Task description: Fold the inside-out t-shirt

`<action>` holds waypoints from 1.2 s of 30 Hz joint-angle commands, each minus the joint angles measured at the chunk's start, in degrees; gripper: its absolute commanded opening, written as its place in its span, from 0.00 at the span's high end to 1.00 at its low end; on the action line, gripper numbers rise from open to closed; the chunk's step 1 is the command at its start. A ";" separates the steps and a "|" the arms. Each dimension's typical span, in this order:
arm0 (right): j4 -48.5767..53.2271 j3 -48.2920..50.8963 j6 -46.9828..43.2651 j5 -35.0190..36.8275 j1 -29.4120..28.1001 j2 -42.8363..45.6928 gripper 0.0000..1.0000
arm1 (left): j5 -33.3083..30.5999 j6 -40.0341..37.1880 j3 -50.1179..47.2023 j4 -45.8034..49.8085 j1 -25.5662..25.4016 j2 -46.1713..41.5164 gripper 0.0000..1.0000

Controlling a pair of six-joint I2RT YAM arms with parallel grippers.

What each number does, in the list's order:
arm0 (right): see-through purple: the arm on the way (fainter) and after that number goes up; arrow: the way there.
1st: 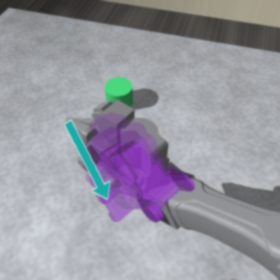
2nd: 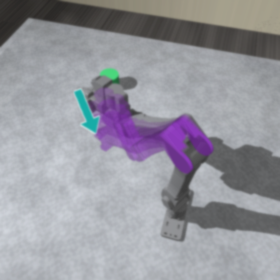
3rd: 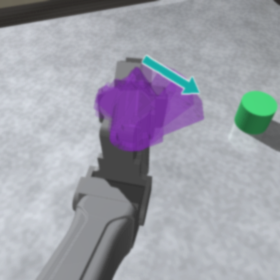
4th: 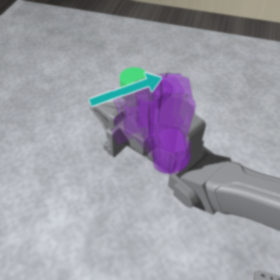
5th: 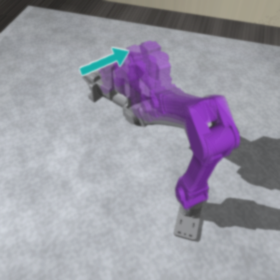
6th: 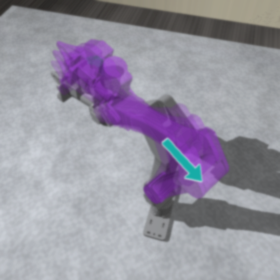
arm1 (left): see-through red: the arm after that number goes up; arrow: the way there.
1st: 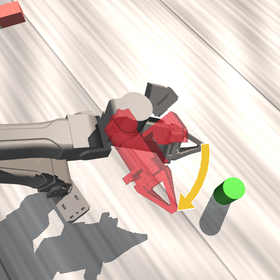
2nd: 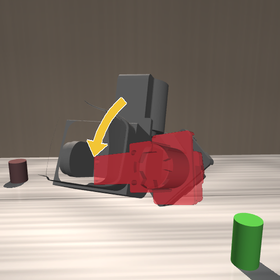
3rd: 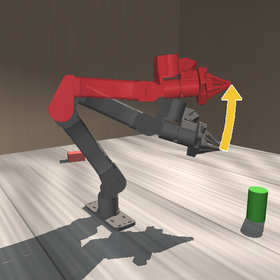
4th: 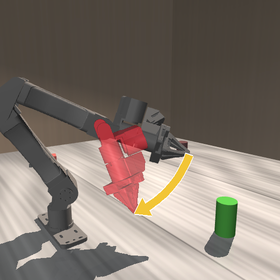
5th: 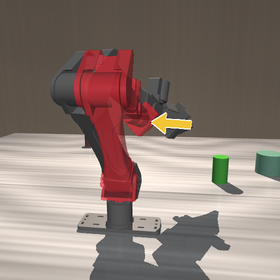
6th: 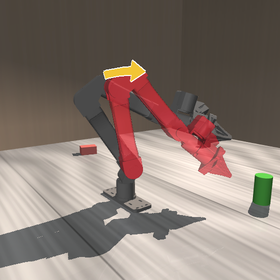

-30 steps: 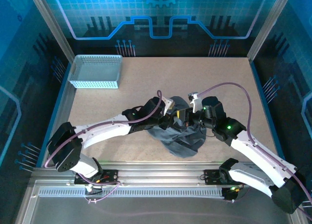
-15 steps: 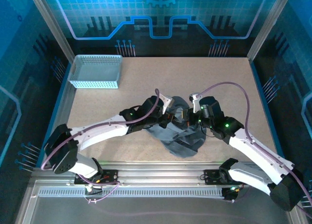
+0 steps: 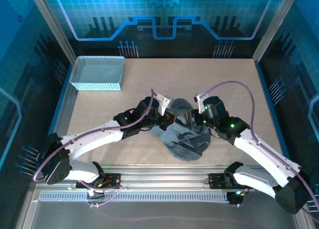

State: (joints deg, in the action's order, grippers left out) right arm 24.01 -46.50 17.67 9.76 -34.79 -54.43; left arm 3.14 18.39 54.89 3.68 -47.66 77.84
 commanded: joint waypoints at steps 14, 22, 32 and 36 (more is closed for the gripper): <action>-10.18 3.80 3.66 -2.21 -10.26 -3.28 0.59 | 4.52 2.08 -0.87 -3.24 1.25 -0.08 1.00; -11.35 2.05 4.79 1.96 -8.38 -7.48 0.59 | 7.06 1.03 -1.78 -3.88 1.25 -0.47 1.00; -12.77 2.26 3.73 -0.54 -7.64 -5.78 0.58 | 6.11 0.01 -2.42 -3.46 1.23 -0.33 1.00; -14.92 4.35 4.05 -6.12 -5.28 -4.19 0.54 | 6.12 0.06 -2.50 -3.50 1.25 -0.20 1.00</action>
State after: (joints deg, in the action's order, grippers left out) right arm 14.92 -42.59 21.34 8.62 -42.22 -61.32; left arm 7.81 19.46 53.71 0.49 -46.44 78.00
